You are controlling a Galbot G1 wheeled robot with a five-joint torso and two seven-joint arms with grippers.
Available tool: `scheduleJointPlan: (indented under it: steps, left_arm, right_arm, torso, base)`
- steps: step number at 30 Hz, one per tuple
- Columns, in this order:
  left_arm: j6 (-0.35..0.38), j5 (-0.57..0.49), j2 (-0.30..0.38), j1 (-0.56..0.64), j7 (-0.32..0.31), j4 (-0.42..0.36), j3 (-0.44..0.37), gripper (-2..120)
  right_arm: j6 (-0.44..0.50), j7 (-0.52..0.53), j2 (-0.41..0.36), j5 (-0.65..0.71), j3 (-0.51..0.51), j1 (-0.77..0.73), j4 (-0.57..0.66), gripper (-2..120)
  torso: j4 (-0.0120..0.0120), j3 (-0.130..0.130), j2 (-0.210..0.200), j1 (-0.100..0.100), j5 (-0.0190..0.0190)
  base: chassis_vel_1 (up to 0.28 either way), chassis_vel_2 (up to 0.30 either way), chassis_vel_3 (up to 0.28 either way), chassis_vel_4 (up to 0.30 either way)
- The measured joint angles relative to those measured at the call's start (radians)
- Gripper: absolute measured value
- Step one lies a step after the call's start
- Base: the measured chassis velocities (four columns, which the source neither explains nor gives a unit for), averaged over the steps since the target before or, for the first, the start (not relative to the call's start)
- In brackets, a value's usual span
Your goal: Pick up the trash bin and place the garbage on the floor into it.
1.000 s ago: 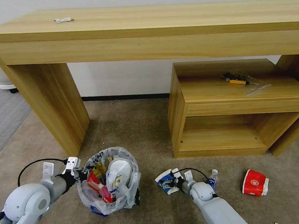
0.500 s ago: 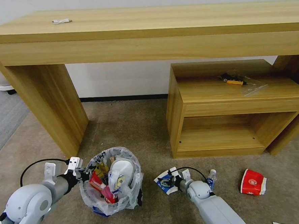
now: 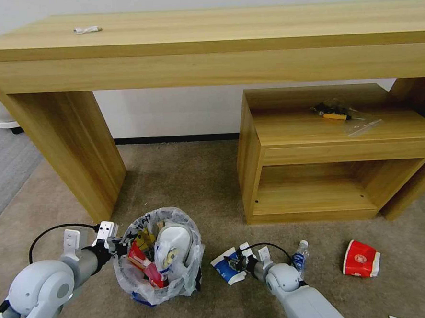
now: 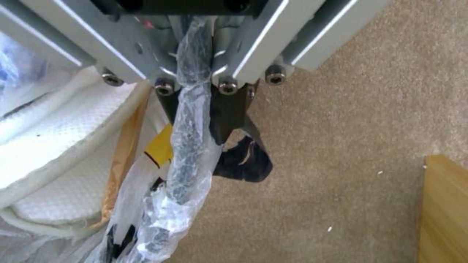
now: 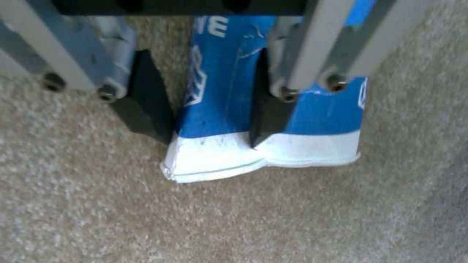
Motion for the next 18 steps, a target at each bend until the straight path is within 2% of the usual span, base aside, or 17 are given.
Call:
scheduleJointPlan:
  steps: [1, 4, 5, 8, 11, 18]
  left_arm:
    - [0.0, 0.0, 0.0, 0.0, 0.0, 0.0, 0.0, 0]
    - [0.0, 0.001, -0.003, 0.002, -0.001, -0.003, 0.0, 0]
    - [0.0, 0.001, -0.003, 0.002, -0.001, -0.003, 0.0, 0]
    - [0.0, 0.001, -0.005, 0.003, -0.002, -0.006, 0.0, 0]
    - [0.0, 0.002, -0.007, 0.005, -0.002, -0.007, -0.001, 0]
    - [0.0, 0.007, -0.018, 0.011, -0.001, -0.012, -0.004, 0]
  right_arm:
    - [0.0, 0.0, 0.0, 0.0, 0.0, 0.0, 0.0, 37]
    - [0.004, 0.011, -0.013, -0.012, 0.007, -0.017, 0.053, 22]
    - [0.004, 0.011, -0.013, -0.012, 0.007, -0.017, 0.053, 22]
    - [0.01, 0.026, -0.025, -0.022, 0.018, -0.03, 0.112, 7]
    - [0.011, 0.03, -0.032, -0.022, 0.02, -0.036, 0.134, 0]
    - [0.009, 0.048, -0.062, -0.007, 0.026, -0.055, 0.218, 0]
  torso:
    - [0.0, 0.0, 0.0, 0.0, 0.0]
    - [-0.0003, 0.0, 0.0, 0.0, -0.0004]
    - [-0.0003, 0.0, 0.0, 0.0, -0.0004]
    - [-0.0004, 0.0, 0.0, 0.0, -0.0006]
    - [-0.0006, 0.0, 0.0, 0.0, -0.0008]
    - [-0.0008, 0.0, 0.0, 0.0, -0.0008]
  base:
    - [0.0, 0.0, 0.0, 0.0]
    - [0.0, 0.0, 0.0, 0.0]
    - [0.0, 0.0, 0.0, 0.0]
    - [0.0, 0.0, 0.0, 0.0]
    - [0.0, 0.0, 0.0, 0.0]
    - [0.0, 0.0, 0.0, 0.0]
